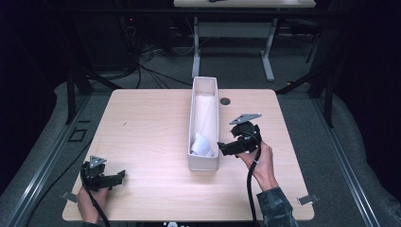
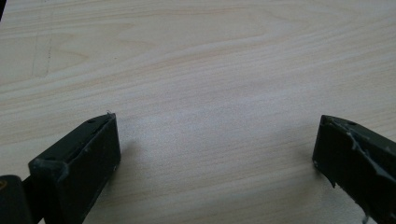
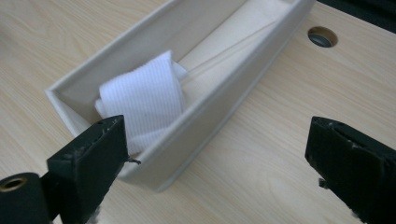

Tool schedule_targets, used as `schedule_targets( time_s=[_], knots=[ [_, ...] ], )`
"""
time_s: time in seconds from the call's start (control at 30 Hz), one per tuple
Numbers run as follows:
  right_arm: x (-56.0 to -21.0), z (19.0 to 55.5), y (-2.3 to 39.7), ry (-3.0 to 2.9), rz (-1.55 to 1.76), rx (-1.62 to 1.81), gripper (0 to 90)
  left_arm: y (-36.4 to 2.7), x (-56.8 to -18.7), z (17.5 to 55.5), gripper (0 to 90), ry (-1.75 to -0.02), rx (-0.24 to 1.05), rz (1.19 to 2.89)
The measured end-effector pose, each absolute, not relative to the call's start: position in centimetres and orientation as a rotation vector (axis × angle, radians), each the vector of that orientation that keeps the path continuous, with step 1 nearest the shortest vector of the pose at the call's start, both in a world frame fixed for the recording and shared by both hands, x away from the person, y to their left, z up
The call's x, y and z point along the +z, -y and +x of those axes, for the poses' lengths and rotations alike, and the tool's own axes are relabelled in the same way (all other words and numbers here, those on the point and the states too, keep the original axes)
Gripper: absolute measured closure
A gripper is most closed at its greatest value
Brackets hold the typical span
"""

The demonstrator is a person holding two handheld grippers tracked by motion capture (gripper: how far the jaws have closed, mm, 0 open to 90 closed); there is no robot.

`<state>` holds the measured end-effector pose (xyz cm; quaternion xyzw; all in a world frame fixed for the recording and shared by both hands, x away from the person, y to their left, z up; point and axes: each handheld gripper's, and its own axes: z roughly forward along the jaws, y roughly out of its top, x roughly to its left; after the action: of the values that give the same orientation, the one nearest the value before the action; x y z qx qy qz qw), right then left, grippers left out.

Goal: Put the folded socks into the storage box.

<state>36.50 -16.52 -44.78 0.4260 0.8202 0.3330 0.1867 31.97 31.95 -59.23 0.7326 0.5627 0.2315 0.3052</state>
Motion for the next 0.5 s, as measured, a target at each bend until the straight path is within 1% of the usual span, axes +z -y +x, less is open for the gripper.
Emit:
schedule_targets(
  time_s=[0.27,0.5],
  knots=[
    [-46.2,35.3,20.2,-2.254,1.263,0.939,1.7,-31.9,-59.2,32.0,0.5,-1.490,0.613,1.939],
    [-48.7,34.3,23.1,-2.173,1.329,0.925,0.3,-31.9,-59.2,32.0,0.5,-1.490,0.613,1.939]
  ],
)
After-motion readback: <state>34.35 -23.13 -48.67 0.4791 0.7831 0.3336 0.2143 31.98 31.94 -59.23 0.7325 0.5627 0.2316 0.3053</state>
